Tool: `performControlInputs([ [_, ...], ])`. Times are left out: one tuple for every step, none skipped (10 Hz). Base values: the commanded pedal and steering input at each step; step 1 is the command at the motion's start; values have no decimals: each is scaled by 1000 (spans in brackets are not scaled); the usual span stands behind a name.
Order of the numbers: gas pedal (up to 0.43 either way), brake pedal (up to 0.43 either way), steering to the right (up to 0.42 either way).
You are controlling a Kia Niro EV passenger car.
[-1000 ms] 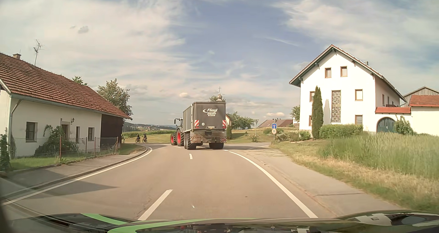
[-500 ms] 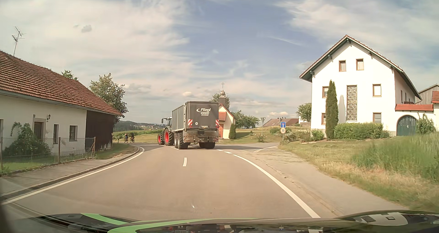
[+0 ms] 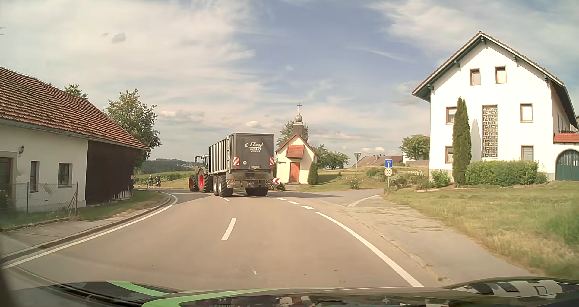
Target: Follow the waypoints while adhering to traffic rules and regulations
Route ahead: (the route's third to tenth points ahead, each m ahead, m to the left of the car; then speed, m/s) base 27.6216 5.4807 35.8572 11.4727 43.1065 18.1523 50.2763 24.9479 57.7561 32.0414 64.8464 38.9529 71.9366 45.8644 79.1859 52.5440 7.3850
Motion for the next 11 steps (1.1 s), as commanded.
performControlInputs([
  [138, 0, -27],
  [118, 0, -30],
  [98, 0, -30],
  [98, 0, -30],
  [98, 0, -31],
  [98, 0, -32],
  [98, 0, -34],
  [98, 0, -36],
  [98, 0, -43],
  [98, 0, -48],
  [98, 0, -55],
])
